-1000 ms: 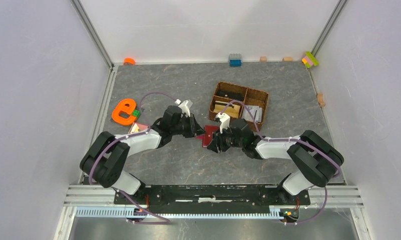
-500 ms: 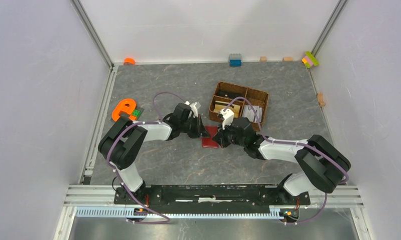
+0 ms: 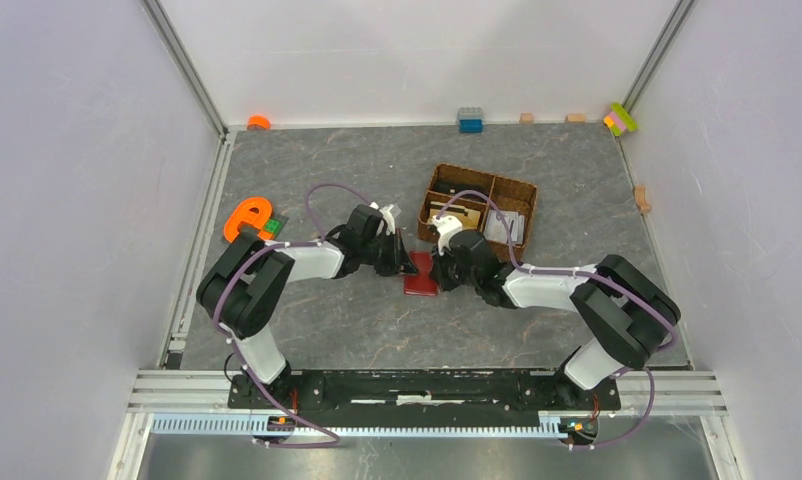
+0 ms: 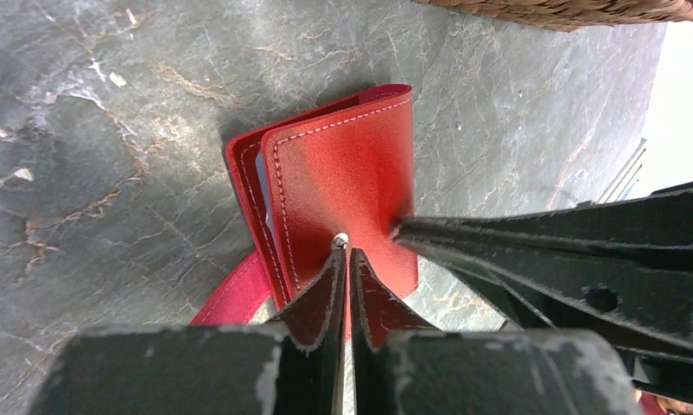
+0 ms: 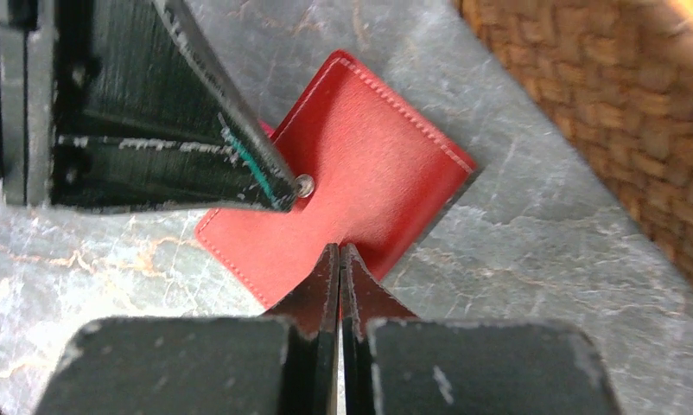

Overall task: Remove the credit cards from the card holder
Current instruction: Close the card holder at the center of the board, then reset both arms

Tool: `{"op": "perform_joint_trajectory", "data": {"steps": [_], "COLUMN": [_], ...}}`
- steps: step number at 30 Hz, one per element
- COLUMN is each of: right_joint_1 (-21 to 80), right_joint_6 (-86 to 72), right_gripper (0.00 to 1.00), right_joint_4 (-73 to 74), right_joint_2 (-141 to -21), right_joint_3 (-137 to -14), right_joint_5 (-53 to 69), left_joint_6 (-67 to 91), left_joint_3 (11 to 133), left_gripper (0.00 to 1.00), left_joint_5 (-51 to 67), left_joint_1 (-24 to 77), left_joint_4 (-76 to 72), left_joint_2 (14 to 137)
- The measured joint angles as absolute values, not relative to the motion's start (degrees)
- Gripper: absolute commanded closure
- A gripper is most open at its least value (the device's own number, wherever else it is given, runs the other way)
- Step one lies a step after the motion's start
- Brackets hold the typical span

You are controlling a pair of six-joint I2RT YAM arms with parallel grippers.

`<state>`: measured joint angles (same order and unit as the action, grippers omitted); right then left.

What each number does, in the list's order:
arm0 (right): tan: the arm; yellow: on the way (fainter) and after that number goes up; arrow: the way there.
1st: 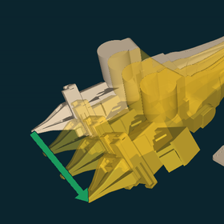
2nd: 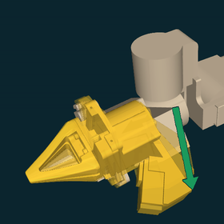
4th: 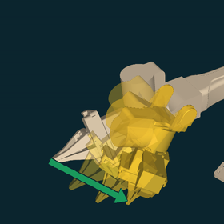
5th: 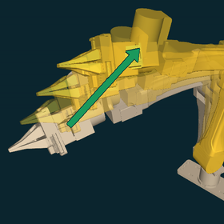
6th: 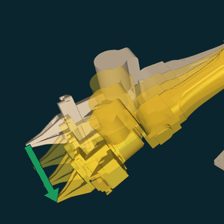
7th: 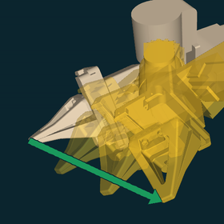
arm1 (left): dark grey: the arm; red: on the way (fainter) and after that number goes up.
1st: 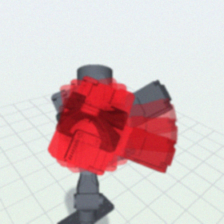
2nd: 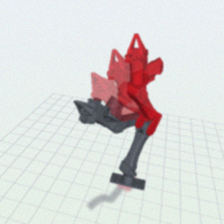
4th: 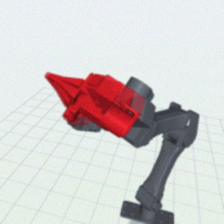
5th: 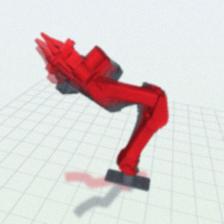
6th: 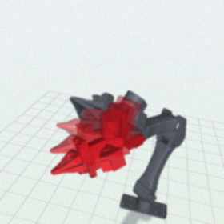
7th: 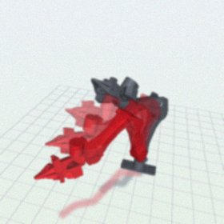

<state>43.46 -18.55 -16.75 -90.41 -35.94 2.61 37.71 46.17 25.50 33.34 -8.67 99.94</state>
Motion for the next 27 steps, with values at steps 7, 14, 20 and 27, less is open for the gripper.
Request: {"op": "perform_joint_trajectory", "data": {"steps": [7, 14, 20, 27], "right_joint_1": [43.4, 43.4, 43.4, 43.4], "right_joint_6": [-17.5, -17.0, -17.0, -16.2], "right_gripper": [1.0, 1.0, 1.0, 1.0], "right_joint_4": [-12.8, -11.1, -9.8, -11.3], "right_joint_2": [-90.3, -94.3, -96.4, -83.4], "right_joint_3": [-42.6, -44.5, -45.8, -38.3], "right_joint_5": [-3.3, -8.1, -9.5, -11.3], "left_joint_6": [37.7, 37.7, 37.7, 37.7], "left_joint_3": [46.5, 46.5, 46.5, 45.6], "left_gripper": [0.93, 0.94, 0.96, 0.94], "left_joint_5": [25.4, 25.4, 25.0, 23.5], "left_joint_1": [33.3, 33.3, 33.3, 33.3], "left_joint_4": [-8.3, -8.2, -8.2, -8.5], "left_joint_2": [100.2, 100.2, 100.1, 97.2]}}
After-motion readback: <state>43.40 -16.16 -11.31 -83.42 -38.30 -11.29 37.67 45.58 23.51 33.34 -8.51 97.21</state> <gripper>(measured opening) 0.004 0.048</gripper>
